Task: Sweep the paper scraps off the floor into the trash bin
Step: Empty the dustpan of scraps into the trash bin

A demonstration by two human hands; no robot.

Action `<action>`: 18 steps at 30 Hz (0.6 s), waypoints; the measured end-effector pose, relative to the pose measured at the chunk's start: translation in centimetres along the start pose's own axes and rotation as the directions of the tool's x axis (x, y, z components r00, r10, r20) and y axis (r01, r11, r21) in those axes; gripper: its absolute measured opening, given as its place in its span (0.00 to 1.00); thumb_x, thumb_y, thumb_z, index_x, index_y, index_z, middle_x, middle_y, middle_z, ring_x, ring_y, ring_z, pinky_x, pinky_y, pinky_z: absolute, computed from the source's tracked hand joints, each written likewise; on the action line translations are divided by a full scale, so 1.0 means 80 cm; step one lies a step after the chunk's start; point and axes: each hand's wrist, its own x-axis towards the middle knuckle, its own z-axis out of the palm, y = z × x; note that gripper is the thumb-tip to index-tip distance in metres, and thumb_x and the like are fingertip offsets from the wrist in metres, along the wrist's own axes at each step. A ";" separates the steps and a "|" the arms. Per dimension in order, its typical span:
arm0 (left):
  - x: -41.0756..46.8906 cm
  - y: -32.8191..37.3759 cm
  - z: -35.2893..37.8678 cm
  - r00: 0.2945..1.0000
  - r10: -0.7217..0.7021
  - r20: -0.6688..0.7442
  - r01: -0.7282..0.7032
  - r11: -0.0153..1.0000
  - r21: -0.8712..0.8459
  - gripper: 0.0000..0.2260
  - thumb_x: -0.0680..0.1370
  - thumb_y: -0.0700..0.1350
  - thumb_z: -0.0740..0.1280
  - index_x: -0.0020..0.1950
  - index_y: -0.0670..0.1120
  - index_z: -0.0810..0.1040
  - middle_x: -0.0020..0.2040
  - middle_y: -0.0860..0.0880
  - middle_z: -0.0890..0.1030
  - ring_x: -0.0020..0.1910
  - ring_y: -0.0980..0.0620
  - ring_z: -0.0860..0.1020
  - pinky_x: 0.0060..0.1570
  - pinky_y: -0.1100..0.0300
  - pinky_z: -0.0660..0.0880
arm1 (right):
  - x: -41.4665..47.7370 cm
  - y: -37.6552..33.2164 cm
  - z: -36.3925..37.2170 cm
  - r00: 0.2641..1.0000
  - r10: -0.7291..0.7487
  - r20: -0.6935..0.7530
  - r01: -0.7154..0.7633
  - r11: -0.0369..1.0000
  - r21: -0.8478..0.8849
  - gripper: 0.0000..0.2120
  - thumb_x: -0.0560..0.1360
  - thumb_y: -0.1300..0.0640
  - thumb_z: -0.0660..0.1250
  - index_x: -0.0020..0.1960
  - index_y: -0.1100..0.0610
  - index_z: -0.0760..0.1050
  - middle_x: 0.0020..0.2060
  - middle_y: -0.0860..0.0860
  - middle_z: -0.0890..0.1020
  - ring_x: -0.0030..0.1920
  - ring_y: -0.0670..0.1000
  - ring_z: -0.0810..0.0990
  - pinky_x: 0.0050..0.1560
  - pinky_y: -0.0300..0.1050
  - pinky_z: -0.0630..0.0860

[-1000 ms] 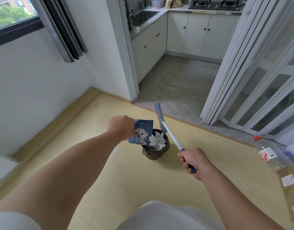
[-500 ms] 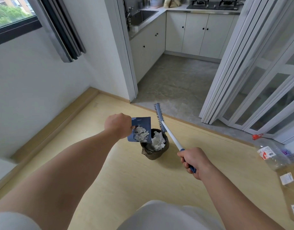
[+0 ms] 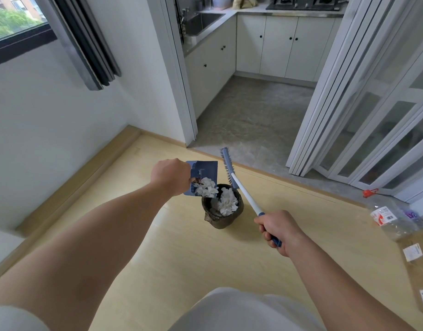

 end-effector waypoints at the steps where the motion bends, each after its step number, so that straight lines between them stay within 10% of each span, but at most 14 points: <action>1: 0.000 0.000 0.000 1.000 0.001 -0.001 -0.001 1.000 -0.007 0.14 0.82 0.56 0.60 0.49 0.49 0.80 0.34 0.51 0.74 0.35 0.47 0.75 0.32 0.59 0.70 | -0.001 0.000 0.000 1.000 0.001 -0.002 -0.001 1.000 0.000 0.06 0.75 0.64 0.66 0.39 0.62 0.75 0.27 0.53 0.72 0.24 0.48 0.66 0.22 0.38 0.60; 18: -0.004 -0.004 0.005 1.000 -0.030 0.008 0.030 0.999 -0.043 0.14 0.81 0.57 0.61 0.51 0.50 0.81 0.35 0.50 0.75 0.37 0.47 0.78 0.35 0.60 0.73 | -0.004 0.003 0.000 1.000 -0.014 -0.003 0.014 1.000 -0.024 0.04 0.74 0.65 0.66 0.41 0.63 0.76 0.28 0.53 0.73 0.23 0.48 0.66 0.22 0.37 0.61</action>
